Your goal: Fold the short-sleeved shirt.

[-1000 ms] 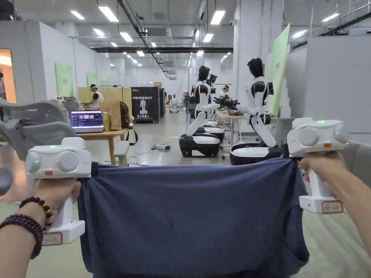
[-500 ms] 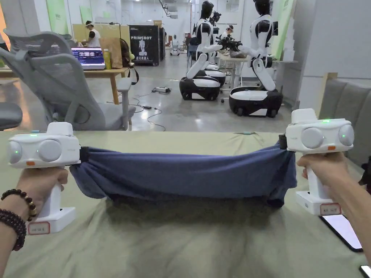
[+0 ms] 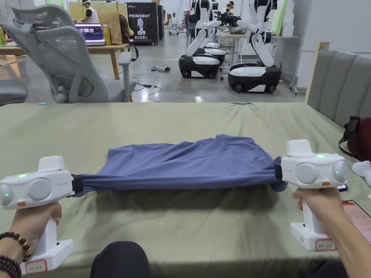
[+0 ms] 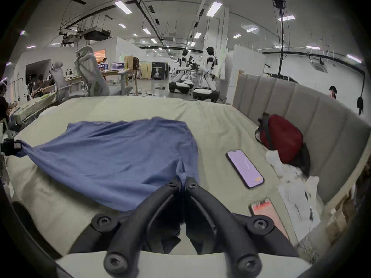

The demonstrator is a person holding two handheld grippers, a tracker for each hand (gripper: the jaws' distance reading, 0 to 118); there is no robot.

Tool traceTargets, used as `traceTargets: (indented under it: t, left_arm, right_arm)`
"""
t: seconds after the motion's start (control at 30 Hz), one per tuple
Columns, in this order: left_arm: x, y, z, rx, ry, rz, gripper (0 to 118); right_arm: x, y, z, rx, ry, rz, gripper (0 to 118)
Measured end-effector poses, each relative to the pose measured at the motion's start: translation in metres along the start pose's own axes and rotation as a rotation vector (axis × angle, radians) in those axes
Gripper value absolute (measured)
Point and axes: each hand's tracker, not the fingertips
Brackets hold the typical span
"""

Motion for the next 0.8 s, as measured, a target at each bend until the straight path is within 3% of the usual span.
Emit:
traceTargets:
  t: [0.23,0.33,0.43,0.53,0.7,0.77,0.8]
  left_arm:
    - [0.003,-0.046,0.014,-0.026,-0.003,-0.074,1]
    - [0.0,-0.055,0.006,-0.054,0.004,-0.076,1]
    - [0.0,-0.061,-0.003,-0.089,0.018,-0.078,1]
    - [0.0,-0.069,-0.011,-0.112,0.018,-0.079,1]
    - [-0.003,-0.071,-0.013,-0.103,0.013,-0.055,2]
    - [-0.005,-0.065,-0.011,-0.105,0.011,-0.031,9]
    - [-0.004,-0.062,-0.01,-0.104,0.019,-0.028,23]
  right_arm:
    - [0.0,-0.069,0.004,-0.108,-0.014,0.021,2]
    - [-0.009,-0.069,-0.004,-0.127,-0.037,0.066,3]
    - [-0.007,-0.069,-0.022,-0.247,-0.023,-0.025,3]
    - [-0.008,-0.089,-0.042,-0.313,-0.034,0.022,3]
    - [-0.008,-0.097,-0.035,-0.251,-0.032,0.007,4]
    - [-0.003,-0.092,-0.03,-0.212,-0.026,-0.04,31]
    - [-0.002,-0.09,-0.027,-0.199,-0.046,-0.041,64]
